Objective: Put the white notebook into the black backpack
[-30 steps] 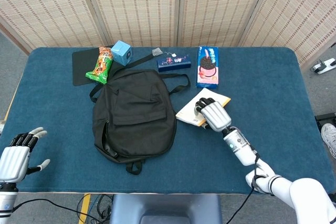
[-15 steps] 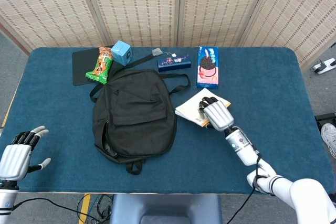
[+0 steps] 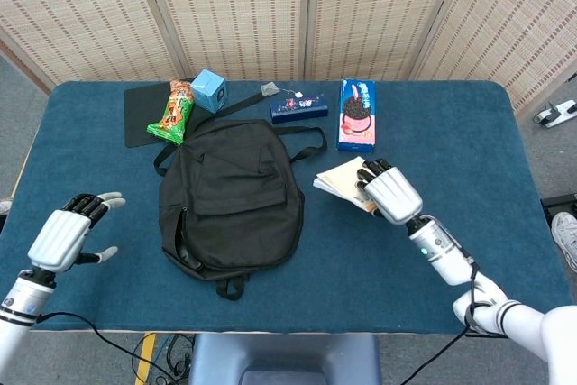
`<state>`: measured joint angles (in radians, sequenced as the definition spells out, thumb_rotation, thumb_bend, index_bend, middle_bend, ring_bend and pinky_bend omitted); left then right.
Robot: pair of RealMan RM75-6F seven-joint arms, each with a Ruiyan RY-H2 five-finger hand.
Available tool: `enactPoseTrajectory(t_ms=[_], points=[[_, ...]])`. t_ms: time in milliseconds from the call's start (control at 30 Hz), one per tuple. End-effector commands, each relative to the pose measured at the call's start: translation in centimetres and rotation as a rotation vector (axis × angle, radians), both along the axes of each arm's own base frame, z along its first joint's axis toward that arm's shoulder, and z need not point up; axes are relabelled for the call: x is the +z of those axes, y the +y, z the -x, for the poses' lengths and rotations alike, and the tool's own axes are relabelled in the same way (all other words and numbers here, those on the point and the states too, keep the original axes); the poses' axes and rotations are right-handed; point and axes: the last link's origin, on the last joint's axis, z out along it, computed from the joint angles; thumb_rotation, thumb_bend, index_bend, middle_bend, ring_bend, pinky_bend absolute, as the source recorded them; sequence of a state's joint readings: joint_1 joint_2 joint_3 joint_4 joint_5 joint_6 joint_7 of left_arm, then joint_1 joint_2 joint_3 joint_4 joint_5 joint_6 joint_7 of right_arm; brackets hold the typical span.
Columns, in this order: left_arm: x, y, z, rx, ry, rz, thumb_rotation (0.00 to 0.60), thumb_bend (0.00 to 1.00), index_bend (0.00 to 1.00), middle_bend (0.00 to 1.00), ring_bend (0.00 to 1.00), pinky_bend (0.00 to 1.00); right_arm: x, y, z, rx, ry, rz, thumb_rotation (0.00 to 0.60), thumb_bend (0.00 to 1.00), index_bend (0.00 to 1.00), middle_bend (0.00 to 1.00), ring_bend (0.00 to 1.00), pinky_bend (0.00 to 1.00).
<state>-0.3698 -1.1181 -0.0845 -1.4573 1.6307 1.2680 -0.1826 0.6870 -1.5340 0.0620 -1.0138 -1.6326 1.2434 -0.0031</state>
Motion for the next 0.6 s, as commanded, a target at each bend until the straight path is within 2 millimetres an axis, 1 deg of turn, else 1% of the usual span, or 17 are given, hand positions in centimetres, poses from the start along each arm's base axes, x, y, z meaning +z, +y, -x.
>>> enactPoseTrajectory(t_ms=[33, 200, 333, 367, 467, 600], points=[[-0.4, 2.3, -2.0, -0.085, 0.004, 0.081, 0.6, 0.12, 0.28, 0.23, 0.26, 0.2, 3.6, 0.5, -1.1, 0.075, 0.06, 0.067, 0.6, 0.41, 0.65, 0.43, 0.27, 0.3], [-1.8, 4.0, -4.5, -0.182, 0.017, 0.187, 0.6, 0.12, 0.29, 0.25, 0.27, 0.21, 7.8, 1.4, -2.1, 0.111, 0.102, 0.134, 0.6, 0.41, 0.65, 0.43, 0.27, 0.3], [-3.5, 5.1, -5.7, -0.212, 0.028, 0.281, 0.6, 0.12, 0.3, 0.25, 0.27, 0.21, 10.5, 2.3, -2.5, 0.122, 0.13, 0.183, 0.6, 0.41, 0.65, 0.43, 0.28, 0.3], [-4.3, 5.4, -6.0, -0.224, 0.045, 0.307, 0.6, 0.12, 0.3, 0.25, 0.27, 0.21, 11.1, 2.6, -2.5, 0.12, 0.136, 0.197, 0.6, 0.41, 0.65, 0.43, 0.28, 0.3], [-5.6, 5.9, -6.4, -0.238, 0.068, 0.341, 0.6, 0.12, 0.3, 0.25, 0.27, 0.21, 12.2, 3.1, -2.4, 0.105, 0.151, 0.216, 0.6, 0.41, 0.65, 0.43, 0.28, 0.3], [-7.6, 6.6, -6.8, -0.224, 0.114, 0.386, 0.6, 0.12, 0.28, 0.25, 0.27, 0.22, 12.8, 3.6, -1.8, 0.073, 0.161, 0.223, 0.6, 0.41, 0.65, 0.44, 0.28, 0.3]])
